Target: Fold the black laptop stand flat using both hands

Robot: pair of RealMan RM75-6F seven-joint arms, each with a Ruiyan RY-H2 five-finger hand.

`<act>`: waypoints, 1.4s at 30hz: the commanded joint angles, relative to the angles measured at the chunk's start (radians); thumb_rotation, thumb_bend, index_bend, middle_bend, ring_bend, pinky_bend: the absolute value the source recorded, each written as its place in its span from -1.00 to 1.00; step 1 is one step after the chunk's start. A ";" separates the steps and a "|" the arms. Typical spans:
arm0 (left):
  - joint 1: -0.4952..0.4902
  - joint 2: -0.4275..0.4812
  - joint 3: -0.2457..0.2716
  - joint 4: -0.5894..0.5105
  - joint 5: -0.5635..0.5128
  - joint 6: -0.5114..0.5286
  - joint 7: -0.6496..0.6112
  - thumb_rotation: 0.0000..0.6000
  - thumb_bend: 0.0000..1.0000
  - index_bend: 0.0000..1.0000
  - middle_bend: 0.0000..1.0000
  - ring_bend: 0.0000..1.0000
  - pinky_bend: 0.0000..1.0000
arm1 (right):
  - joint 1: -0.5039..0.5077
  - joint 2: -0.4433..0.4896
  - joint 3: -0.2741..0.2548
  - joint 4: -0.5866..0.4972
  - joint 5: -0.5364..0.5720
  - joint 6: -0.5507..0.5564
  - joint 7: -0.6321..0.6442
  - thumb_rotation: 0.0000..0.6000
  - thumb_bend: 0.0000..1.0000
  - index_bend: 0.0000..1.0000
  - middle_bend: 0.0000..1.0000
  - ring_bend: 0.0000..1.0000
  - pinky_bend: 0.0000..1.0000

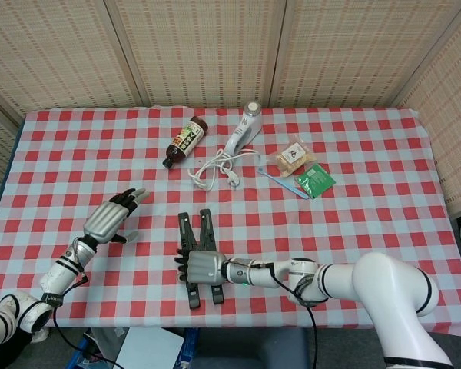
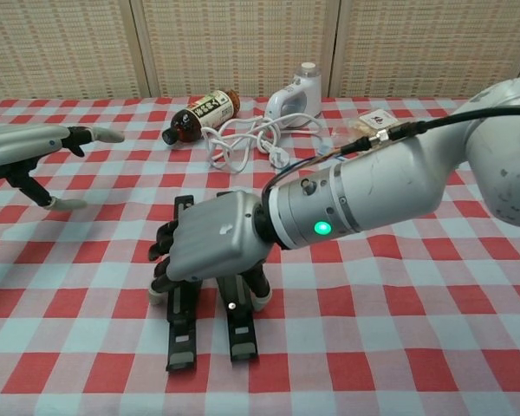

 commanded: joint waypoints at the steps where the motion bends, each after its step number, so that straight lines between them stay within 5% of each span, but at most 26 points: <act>1: 0.001 -0.002 0.001 0.003 0.002 0.000 0.000 1.00 -0.44 -1.00 -1.00 -1.00 -0.64 | -0.004 -0.013 -0.012 0.019 -0.016 0.031 0.014 1.00 -0.73 -0.62 -0.53 -1.00 -1.00; 17: 0.003 -0.003 0.000 0.002 0.007 0.000 0.000 1.00 -0.44 -1.00 -1.00 -1.00 -0.64 | -0.031 -0.043 -0.036 0.079 -0.048 0.152 0.046 1.00 -0.53 -0.21 -0.24 -0.88 -1.00; 19: 0.002 0.000 -0.002 -0.002 0.005 0.000 0.001 1.00 -0.44 -1.00 -1.00 -1.00 -0.64 | -0.034 -0.038 -0.035 0.075 -0.040 0.143 0.034 1.00 -0.55 -0.32 -0.39 -0.89 -1.00; 23: 0.003 0.013 -0.008 -0.017 0.002 0.005 0.009 1.00 -0.44 -1.00 -1.00 -1.00 -0.64 | -0.062 -0.020 -0.012 0.037 0.010 0.135 -0.021 1.00 -0.68 -0.98 -0.92 -1.00 -1.00; 33: 0.045 0.039 -0.053 -0.086 -0.085 0.046 0.125 1.00 -0.44 -1.00 -1.00 -1.00 -0.64 | -0.238 0.104 0.048 -0.123 0.197 0.259 -0.187 1.00 -0.84 -1.00 -1.00 -1.00 -1.00; 42: 0.098 0.100 -0.081 -0.181 -0.183 0.073 0.229 1.00 -0.44 -1.00 -1.00 -1.00 -0.64 | -0.482 0.232 0.045 -0.323 0.333 0.538 -0.368 1.00 -0.60 -0.97 -0.85 -1.00 -0.97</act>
